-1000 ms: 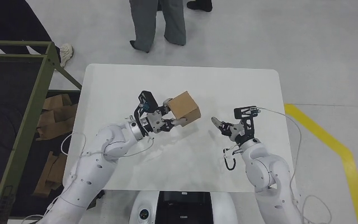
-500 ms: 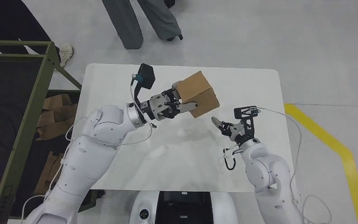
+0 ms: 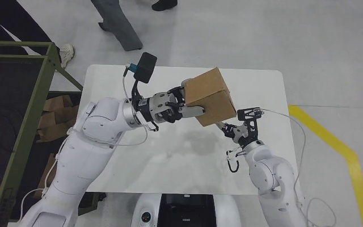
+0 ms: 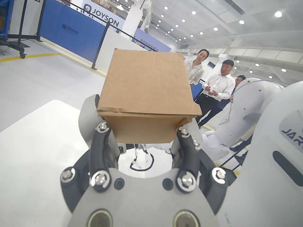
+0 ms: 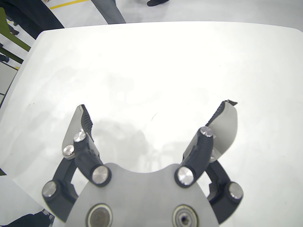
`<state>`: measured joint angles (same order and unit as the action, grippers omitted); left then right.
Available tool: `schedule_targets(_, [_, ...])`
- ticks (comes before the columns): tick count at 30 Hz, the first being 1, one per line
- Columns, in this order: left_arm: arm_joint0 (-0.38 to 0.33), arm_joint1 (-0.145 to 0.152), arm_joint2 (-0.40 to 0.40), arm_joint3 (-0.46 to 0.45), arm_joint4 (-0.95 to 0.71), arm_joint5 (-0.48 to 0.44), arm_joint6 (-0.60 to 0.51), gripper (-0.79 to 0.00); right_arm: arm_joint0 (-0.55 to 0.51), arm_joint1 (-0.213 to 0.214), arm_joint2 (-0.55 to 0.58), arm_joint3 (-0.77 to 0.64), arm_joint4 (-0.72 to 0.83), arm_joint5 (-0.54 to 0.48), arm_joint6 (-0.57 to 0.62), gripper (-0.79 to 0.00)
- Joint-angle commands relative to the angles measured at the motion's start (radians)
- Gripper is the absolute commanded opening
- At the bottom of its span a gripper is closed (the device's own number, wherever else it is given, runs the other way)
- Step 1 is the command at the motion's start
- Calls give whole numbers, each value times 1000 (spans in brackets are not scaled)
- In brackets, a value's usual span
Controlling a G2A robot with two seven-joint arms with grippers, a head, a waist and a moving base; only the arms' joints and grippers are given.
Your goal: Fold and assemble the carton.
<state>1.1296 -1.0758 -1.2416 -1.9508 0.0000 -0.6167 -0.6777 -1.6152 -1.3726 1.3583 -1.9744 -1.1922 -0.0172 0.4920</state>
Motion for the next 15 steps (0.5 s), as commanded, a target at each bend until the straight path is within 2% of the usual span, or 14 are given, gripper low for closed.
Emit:
schedule_targets(1, [6,2,-10,-10,-21,-6,-1,-785,0,0,0,0,0,0,0,0])
schedule_targets(15, [35,7,-49,-32,-89,-18,14,-785,0,0,0,0,0,0,0,0])
